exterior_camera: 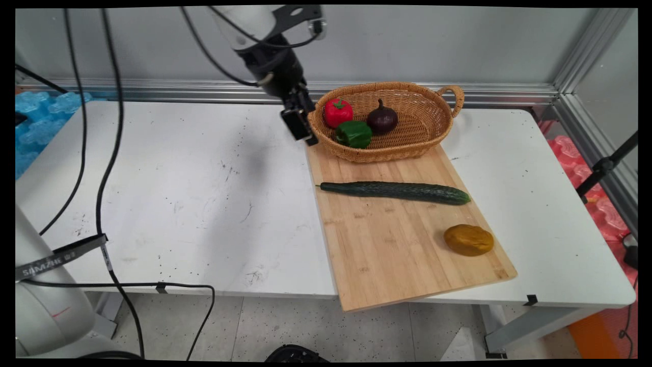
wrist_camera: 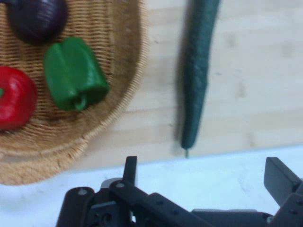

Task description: Pick up the potato from the cutting board

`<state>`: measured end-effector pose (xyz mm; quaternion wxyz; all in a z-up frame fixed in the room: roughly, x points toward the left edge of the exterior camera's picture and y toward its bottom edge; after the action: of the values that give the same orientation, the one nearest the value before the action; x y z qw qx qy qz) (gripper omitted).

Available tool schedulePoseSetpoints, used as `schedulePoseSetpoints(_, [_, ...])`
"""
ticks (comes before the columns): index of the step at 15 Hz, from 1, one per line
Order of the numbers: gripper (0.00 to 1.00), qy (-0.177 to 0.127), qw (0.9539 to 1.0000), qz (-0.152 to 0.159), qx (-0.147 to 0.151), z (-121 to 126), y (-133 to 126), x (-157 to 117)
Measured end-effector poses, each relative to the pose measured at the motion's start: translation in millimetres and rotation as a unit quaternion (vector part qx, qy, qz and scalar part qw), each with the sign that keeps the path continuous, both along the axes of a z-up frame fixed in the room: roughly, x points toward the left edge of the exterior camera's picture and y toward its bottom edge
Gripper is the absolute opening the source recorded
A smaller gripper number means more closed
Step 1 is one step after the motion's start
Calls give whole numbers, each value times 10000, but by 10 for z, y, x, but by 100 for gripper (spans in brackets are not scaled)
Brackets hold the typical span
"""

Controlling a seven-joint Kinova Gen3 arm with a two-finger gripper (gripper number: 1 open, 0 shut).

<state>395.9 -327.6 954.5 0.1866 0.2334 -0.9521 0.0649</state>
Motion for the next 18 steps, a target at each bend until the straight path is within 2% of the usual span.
schedulePoseSetpoints(4, [100,136,9991,-385,80,123,299,58])
schedulePoseSetpoints(8, [100,374,9972,-629,123,176,479,-34])
schedulePoseSetpoints(12, [100,569,9957,-726,120,124,515,-275])
schedulePoseSetpoints(18, [100,691,9940,-846,47,-96,402,-834])
